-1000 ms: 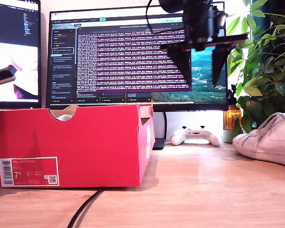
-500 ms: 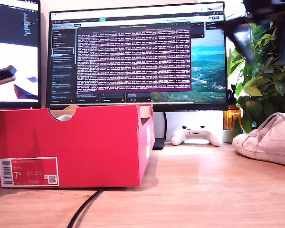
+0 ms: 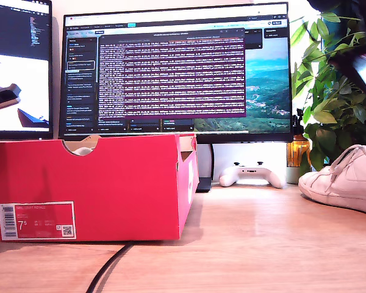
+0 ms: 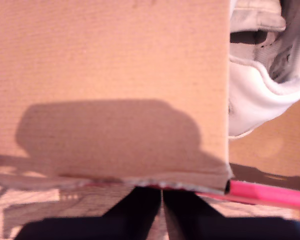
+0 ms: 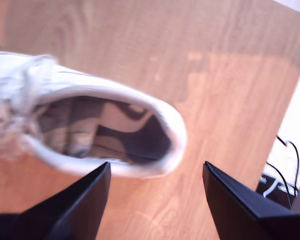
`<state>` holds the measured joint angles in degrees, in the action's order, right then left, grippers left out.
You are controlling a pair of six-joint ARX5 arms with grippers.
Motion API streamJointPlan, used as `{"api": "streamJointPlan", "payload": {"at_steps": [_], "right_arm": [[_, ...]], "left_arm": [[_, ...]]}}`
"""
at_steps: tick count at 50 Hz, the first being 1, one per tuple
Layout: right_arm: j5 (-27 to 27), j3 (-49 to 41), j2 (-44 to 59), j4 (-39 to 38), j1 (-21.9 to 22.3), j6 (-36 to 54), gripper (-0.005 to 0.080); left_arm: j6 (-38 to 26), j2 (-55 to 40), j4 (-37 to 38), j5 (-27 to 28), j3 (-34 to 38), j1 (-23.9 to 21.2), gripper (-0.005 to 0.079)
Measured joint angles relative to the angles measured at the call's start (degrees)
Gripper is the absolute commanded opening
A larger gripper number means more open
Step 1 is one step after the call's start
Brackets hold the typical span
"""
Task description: Pack the white shoes by picking the first shoe and placing it inside the red shoebox, left side, then picking and rotating the second shoe and placing it in the shoebox
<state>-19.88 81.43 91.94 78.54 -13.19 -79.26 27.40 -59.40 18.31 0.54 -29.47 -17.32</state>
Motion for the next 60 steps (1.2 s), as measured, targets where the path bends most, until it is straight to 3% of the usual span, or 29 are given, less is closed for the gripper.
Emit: {"api": "streamJointPlan", "payload": {"at_steps": [22,51,60], "right_arm": [[-0.68,-5.01,0.00,-0.55,2.58,-1.73,0.0535],[0.15,-15.06,0.00,-14.05,3.80,-1.70,0.0531],[3.32,-19.32,0.00,-20.33,4.55,-1.70,0.0457]], "left_arm": [[0.00,0.00,0.02,0.00,0.00,0.00,-0.0019],[0.00,0.00,0.02,0.00,0.00,0.00,-0.0019],[0.00,0.00,0.02,0.00,0.00,0.00,-0.0019]]}}
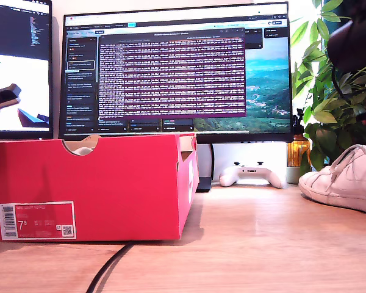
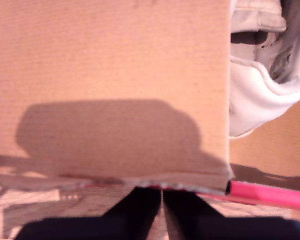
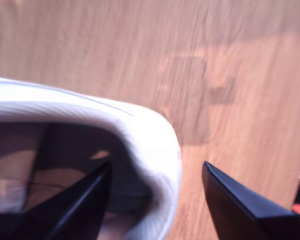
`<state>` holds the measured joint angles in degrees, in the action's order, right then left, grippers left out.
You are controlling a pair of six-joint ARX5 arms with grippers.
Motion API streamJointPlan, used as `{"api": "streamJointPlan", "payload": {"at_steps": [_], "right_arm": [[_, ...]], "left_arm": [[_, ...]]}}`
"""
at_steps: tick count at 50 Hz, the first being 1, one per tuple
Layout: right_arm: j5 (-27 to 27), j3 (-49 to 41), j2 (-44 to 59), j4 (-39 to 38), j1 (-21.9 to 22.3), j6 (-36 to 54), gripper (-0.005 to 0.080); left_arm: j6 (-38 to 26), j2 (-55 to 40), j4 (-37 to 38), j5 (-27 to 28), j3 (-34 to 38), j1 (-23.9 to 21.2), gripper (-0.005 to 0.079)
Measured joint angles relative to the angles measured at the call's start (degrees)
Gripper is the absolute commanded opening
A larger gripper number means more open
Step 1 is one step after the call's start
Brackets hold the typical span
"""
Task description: Pack the white shoes by picking the first shoe and placing it inside the red shoebox, left side, then picking and rotating the second shoe and placing it in the shoebox
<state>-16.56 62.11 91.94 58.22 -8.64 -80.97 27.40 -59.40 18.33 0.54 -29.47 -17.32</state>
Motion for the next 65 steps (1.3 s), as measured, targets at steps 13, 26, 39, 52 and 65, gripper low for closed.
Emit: {"api": "streamJointPlan", "payload": {"at_steps": [13,26,39,52,65], "right_arm": [[2.49,-3.48,0.00,-5.20,1.29,-0.22,0.0034],[3.13,-3.45,0.15,-3.74,2.99,4.59,-0.0011],[1.22,4.00,0.57,-1.18,3.63,24.00,-0.0011],[1.18,14.80,0.57,1.64,4.07,62.58,-0.0011],[8.17,25.03,0.57,1.38,3.52,85.77,-0.0011]], "left_arm": [[0.00,0.00,-0.02,0.00,0.00,0.00,-0.0019],[0.00,0.00,0.00,0.00,0.00,0.00,-0.0019],[0.00,0.00,-0.02,0.00,0.00,0.00,-0.0019],[0.00,0.00,0.00,0.00,0.00,0.00,-0.0019],[0.00,0.00,0.00,0.00,0.00,0.00,-0.0019]]}}
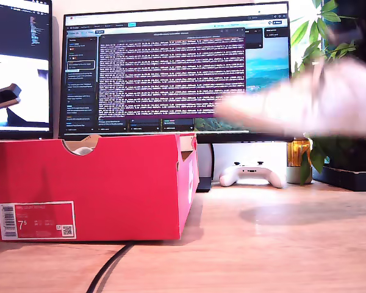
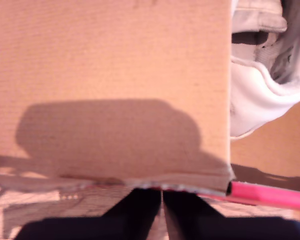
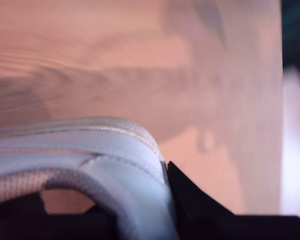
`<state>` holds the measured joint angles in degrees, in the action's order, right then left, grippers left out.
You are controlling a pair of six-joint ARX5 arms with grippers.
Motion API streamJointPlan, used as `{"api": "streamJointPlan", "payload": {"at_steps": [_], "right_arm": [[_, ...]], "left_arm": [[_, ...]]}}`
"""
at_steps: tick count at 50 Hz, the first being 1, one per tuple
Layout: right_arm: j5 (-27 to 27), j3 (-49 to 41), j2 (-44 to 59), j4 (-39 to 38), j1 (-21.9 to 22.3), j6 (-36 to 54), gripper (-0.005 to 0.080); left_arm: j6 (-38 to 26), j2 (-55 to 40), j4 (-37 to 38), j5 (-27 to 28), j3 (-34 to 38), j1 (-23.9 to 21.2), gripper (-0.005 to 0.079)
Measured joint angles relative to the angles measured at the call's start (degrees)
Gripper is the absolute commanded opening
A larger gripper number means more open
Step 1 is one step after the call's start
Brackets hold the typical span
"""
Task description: Pack the white shoes by picking the first shoe and placing it inside the red shoebox, left side, then picking and rotating the second shoe and placing it in the shoebox
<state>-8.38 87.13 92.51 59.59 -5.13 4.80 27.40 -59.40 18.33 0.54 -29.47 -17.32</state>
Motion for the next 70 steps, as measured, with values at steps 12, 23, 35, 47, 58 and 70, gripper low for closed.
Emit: {"api": "streamJointPlan", "payload": {"at_steps": [12,23,35,47,58,70], "right_arm": [[8.46,7.63,0.00,-7.19,-6.12,16.85,-0.0011],[9.33,7.65,0.00,-16.44,-13.64,28.61,-0.0011],[9.44,7.65,0.00,-29.27,-18.03,29.75,-0.0011],[9.40,7.65,0.46,-35.56,-20.74,32.24,-0.0011],[9.40,7.82,4.22,-37.97,-23.93,34.27,-0.0011],[9.05,9.25,10.40,-37.94,-25.38,35.32,-0.0011]], "left_arm": [[0.00,0.00,0.00,0.00,0.00,0.00,-0.0019],[0.00,0.00,0.00,0.00,0.00,0.00,-0.0019],[0.00,0.00,0.00,0.00,0.00,0.00,-0.0019],[0.00,0.00,-0.02,0.00,0.00,0.00,-0.0019],[0.00,0.00,-0.02,0.00,0.00,0.00,-0.0019],[0.00,0.00,0.00,0.00,0.00,0.00,-0.0019]]}}
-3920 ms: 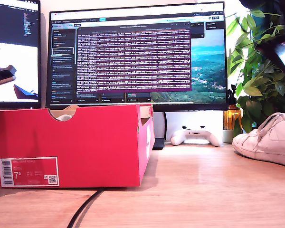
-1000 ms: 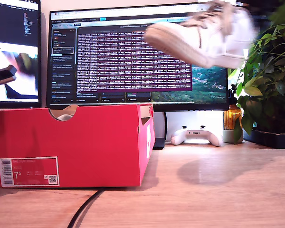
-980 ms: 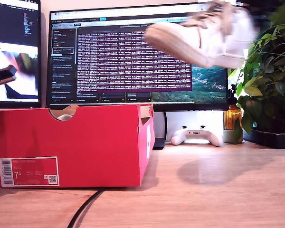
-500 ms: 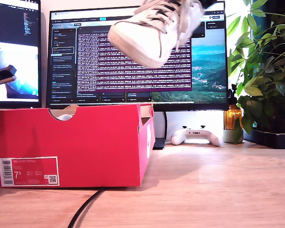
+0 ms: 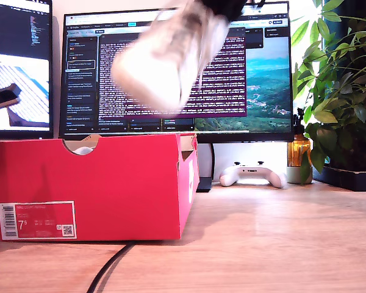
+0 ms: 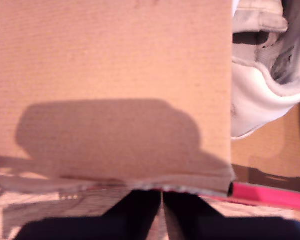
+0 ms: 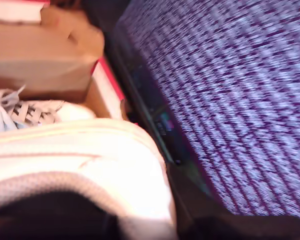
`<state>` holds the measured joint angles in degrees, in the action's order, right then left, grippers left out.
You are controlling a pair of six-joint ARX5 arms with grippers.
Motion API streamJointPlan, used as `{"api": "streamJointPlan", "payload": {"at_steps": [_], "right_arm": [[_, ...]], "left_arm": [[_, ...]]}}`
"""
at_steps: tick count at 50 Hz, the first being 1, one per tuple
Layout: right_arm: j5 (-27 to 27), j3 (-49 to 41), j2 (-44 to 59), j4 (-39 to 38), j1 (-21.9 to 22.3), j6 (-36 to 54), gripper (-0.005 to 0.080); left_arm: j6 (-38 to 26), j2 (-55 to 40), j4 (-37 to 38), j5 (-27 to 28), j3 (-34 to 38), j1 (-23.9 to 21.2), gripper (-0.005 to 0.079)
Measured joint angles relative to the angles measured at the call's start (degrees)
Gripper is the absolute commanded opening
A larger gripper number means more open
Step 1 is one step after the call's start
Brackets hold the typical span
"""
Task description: Pack the white shoes by picking the first shoe and placing it inside the red shoebox, left side, then picking and rotating the second shoe and placing it in the shoebox
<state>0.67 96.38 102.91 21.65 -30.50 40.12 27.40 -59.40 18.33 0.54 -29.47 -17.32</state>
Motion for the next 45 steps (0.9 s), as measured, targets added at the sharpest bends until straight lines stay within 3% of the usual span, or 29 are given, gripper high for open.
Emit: {"api": "streamJointPlan", "payload": {"at_steps": [11,45], "right_arm": [[-0.26,4.09,3.19,-0.46,-0.20,0.04,-0.0011],[-0.63,4.76,11.56,-1.01,-1.55,2.43,-0.0011]], "left_arm": [[0.00,0.00,0.00,0.00,0.00,0.00,-0.0019],[0.00,0.00,0.02,0.00,0.00,0.00,-0.0019]]}}
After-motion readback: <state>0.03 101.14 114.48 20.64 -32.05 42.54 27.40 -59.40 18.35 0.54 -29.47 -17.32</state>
